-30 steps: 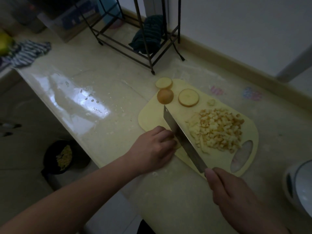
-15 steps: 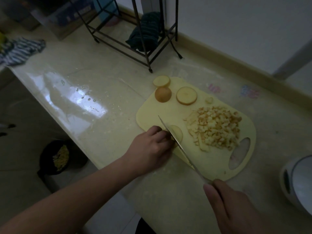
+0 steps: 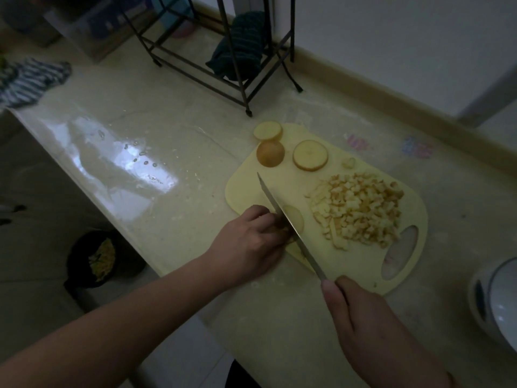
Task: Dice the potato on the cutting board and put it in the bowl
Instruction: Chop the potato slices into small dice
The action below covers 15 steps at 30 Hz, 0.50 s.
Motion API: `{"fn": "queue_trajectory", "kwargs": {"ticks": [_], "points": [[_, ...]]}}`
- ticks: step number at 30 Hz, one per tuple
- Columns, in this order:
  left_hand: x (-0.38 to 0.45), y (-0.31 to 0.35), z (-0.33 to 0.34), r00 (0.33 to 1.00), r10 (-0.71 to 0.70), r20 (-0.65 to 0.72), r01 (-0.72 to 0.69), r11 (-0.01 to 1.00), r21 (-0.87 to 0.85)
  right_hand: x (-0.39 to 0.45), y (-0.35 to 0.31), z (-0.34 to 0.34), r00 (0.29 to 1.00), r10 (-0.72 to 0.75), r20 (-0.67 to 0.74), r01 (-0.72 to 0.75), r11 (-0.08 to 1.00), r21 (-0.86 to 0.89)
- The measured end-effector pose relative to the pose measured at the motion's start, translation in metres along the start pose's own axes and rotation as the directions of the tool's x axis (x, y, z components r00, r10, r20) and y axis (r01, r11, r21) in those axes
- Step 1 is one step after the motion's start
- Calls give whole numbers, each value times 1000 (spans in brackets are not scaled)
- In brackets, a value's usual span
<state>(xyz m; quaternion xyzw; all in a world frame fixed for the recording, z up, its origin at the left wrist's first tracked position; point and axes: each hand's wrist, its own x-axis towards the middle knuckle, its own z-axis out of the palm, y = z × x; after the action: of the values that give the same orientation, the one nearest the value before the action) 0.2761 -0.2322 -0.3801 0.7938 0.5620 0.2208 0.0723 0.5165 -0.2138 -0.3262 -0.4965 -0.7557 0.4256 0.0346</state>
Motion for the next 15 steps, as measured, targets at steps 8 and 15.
{"fn": "queue_trajectory", "kwargs": {"ticks": [8, 15], "points": [[-3, 3, -4, 1000, -15, 4, 15, 998, 55, 10, 7, -14, 997, 39, 61, -51, 978, 200], [-7, 0, 0, 998, -19, -53, 19, 1000, 6, 4, 2, -22, 998, 15, 61, -25, 986, 167]]}}
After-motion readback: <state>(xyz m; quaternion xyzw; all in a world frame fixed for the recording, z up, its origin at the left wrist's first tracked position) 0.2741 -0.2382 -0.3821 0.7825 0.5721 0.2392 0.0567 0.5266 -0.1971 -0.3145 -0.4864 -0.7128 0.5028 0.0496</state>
